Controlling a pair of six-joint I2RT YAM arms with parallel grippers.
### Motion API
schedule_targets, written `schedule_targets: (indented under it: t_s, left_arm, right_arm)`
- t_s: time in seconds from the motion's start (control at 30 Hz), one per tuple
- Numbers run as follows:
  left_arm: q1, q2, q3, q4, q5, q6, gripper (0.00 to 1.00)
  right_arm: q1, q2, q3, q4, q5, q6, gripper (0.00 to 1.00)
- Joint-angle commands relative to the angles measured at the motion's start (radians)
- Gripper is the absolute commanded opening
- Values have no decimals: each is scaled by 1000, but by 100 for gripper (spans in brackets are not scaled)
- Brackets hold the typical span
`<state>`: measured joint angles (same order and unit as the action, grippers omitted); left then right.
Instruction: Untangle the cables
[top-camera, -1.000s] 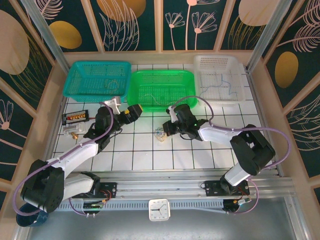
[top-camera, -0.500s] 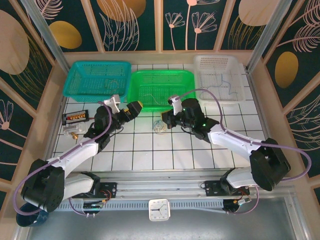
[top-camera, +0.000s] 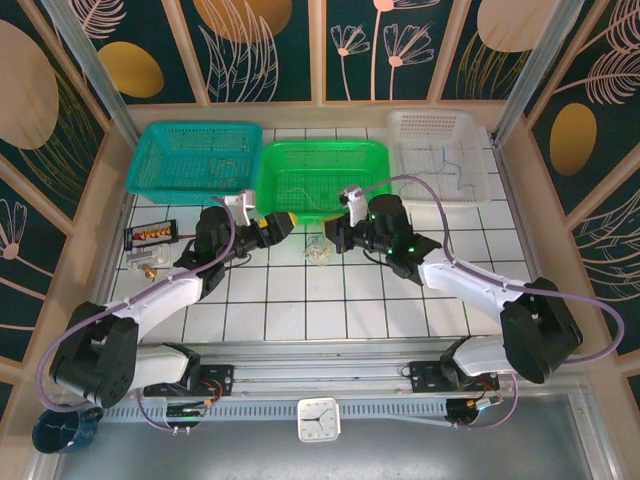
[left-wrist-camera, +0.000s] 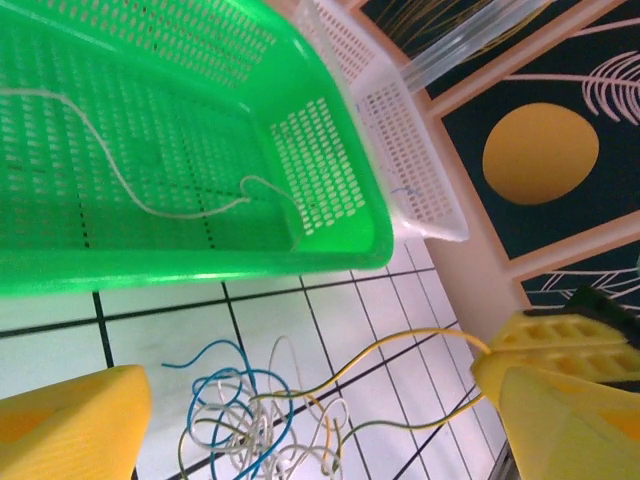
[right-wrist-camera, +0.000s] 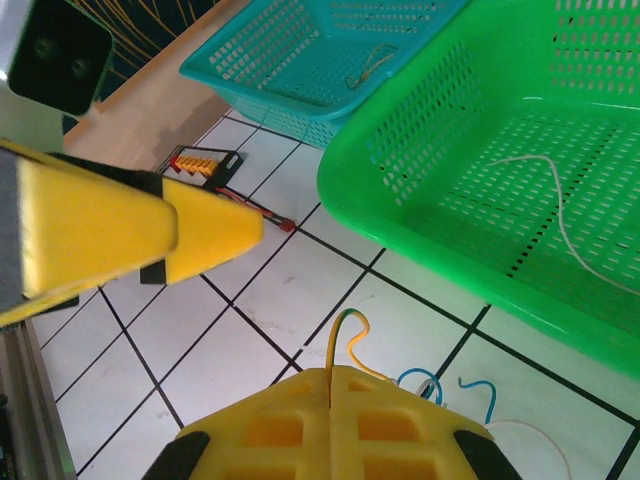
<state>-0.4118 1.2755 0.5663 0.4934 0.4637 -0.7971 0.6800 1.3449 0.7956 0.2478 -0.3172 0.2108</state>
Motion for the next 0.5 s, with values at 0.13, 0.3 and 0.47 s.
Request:
schedule_targets:
  t_s: [0.13,0.3,0.47]
  left_arm:
    - [0,20,-57,245,83,-282,88]
    - [0,-7,-42,232,94,-377,90]
    - [-10,-5,-55,285,121,-479,92]
  right_arm:
    - [-13,23,8,24,-10,-27,0]
    - [-13,68,2,47,11,-27,0]
    - [-13,95,3,76,5,-12,0]
